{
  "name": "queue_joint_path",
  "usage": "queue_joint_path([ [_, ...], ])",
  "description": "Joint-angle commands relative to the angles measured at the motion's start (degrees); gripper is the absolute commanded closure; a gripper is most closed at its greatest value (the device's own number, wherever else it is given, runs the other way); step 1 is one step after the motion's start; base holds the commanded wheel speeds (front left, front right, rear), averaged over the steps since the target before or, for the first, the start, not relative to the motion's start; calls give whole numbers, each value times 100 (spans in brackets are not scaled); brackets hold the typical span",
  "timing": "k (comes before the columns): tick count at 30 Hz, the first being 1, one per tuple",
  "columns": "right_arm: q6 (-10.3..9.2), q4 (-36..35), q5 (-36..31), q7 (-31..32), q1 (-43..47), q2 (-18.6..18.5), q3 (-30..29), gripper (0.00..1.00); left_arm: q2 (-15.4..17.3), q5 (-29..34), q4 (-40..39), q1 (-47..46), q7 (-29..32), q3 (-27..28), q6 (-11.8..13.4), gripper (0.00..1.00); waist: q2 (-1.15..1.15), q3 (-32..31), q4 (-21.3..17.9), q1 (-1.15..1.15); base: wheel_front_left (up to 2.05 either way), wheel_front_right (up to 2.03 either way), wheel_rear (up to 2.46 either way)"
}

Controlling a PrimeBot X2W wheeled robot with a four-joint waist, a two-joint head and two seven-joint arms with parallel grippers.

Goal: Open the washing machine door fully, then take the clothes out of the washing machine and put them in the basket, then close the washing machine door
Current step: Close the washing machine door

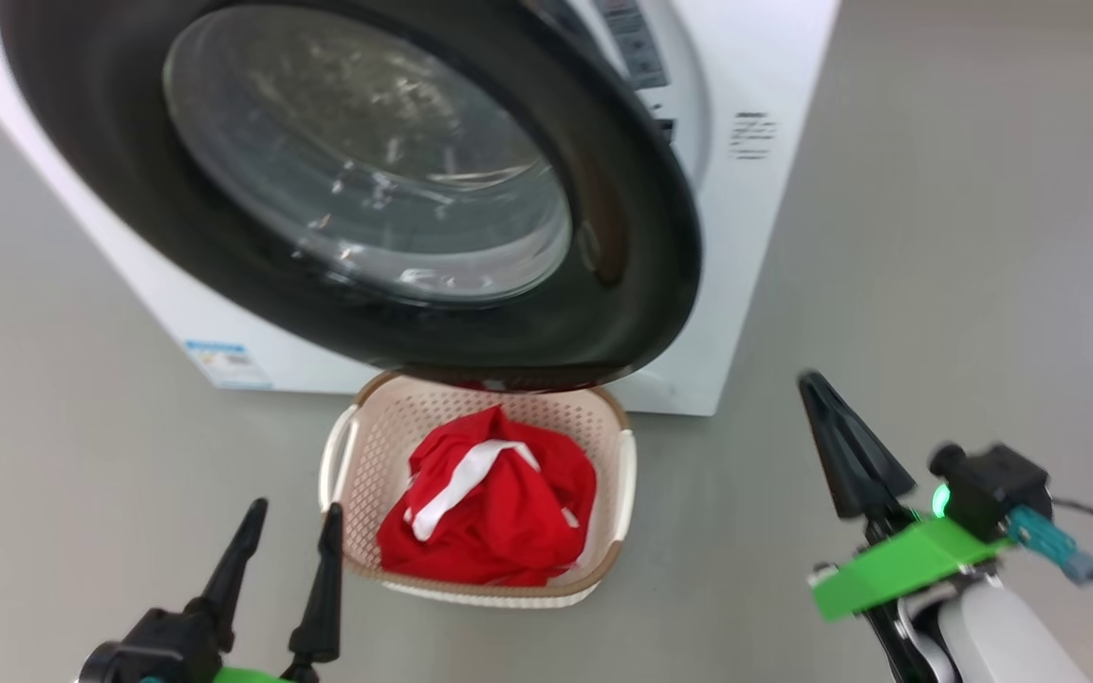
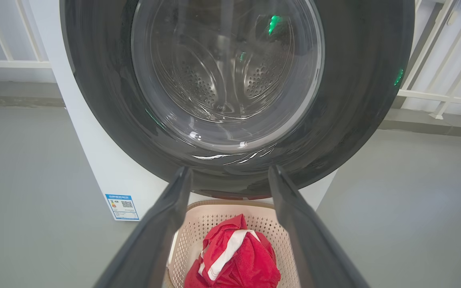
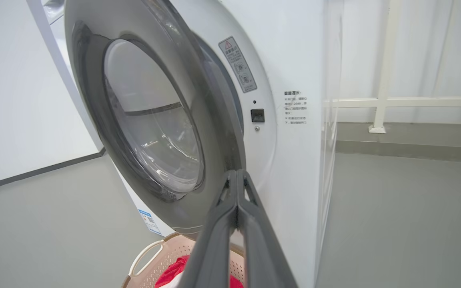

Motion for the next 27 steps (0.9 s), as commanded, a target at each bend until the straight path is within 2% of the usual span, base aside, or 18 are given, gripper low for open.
queue_joint_path([
  [1,1,-113,63,-37,-187,-34,151,100,34,-22,-120,-203,-69,163,-32,0,0,177,222,0,0,0,0],
  [12,1,251,244,-37,-1297,-157,666,100,29,-403,-149,-600,-69,-295,-32,0,0,764,726,0,0,0,0],
  [27,1,454,236,-37,-2112,-229,618,100,28,-728,-249,-971,-69,-689,-32,0,0,1375,1021,0,0,0,0],
])
